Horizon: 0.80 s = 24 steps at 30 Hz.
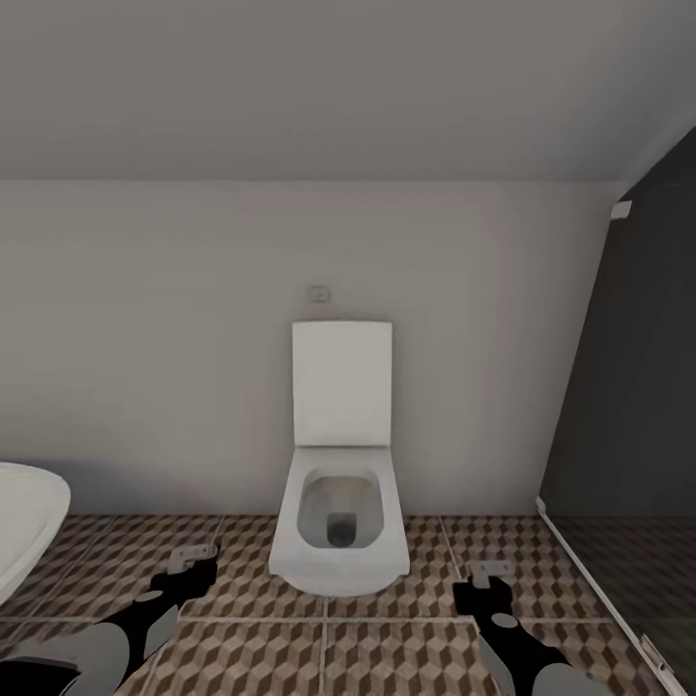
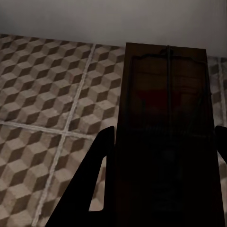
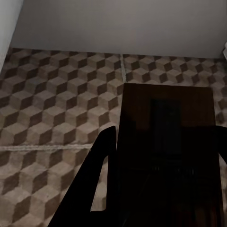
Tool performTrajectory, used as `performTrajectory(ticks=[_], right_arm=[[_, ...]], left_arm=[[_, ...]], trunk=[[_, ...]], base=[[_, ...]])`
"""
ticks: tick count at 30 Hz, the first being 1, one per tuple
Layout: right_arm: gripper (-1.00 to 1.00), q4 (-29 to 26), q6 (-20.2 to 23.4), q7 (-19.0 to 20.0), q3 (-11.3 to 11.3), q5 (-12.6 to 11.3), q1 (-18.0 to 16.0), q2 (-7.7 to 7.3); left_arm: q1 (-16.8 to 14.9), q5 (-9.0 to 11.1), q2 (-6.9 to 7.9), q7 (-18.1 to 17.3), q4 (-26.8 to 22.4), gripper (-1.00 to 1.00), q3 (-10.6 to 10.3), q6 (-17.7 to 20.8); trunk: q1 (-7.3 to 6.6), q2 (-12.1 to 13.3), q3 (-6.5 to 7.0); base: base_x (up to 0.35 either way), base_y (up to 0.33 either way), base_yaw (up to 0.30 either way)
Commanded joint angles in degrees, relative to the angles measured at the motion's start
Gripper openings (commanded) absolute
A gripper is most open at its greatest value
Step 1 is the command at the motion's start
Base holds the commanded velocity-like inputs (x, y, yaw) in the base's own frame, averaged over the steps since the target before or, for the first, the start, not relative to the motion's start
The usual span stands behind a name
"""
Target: Take the four mousetraps from the cabinet in the bathroom and place them on the bathroom floor. Make sure all four end up on the same floor surface, and ensure that at least two of them are either under or directly next to the same bathroom sink.
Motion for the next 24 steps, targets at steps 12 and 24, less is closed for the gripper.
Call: performTrajectory(ticks=[12,24], right_arm=[[-1.0,0.01,-0.28,0.35,-0.99,0.4,-0.05,0.16],[-1.0,-0.13,-0.34,0.04,-1.06,0.41,-0.06,0.17]], left_arm=[[-0.04,0.22,0.0,0.31,0.02,-1.0,-0.49,-0.17],[-0.04,0.16,-0.09,0.31,0.02,-1.0,-0.49,-0.17]], trunk=[[2.63,-4.85,-2.22],[5.27,-9.67,-4.37]], base=[[0.0,0.0,0.0],[0.0,0.0,0.0]])
